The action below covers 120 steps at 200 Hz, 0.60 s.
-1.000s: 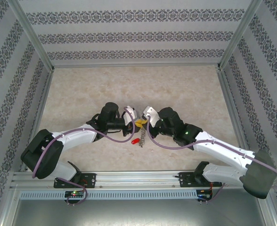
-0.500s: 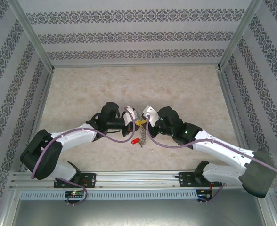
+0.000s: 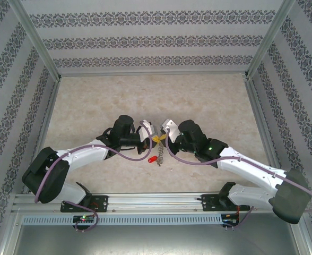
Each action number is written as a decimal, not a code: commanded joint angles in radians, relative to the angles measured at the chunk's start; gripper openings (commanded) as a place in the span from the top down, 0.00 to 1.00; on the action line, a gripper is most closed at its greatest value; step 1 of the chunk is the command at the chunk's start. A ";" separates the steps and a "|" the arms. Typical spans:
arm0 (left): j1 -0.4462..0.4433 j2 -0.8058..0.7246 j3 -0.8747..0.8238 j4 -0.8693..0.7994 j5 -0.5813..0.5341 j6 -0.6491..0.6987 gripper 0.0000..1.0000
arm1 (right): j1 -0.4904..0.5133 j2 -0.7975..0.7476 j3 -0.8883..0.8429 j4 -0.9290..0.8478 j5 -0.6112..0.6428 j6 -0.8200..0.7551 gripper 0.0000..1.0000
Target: Put the keys on the keyring
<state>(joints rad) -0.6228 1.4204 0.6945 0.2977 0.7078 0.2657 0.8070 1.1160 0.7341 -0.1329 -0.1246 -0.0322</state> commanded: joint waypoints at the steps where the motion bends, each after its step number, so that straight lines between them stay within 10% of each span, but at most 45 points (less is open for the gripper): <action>1: -0.012 -0.038 0.045 0.031 0.018 0.017 1.00 | -0.006 0.009 0.010 -0.062 -0.030 0.018 0.95; 120: -0.012 -0.033 0.036 0.038 0.001 0.010 1.00 | -0.026 -0.001 0.009 -0.056 0.009 0.040 1.00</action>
<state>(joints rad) -0.6228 1.4174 0.6979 0.2909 0.7017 0.2653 0.7906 1.1263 0.7376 -0.1535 -0.1398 -0.0204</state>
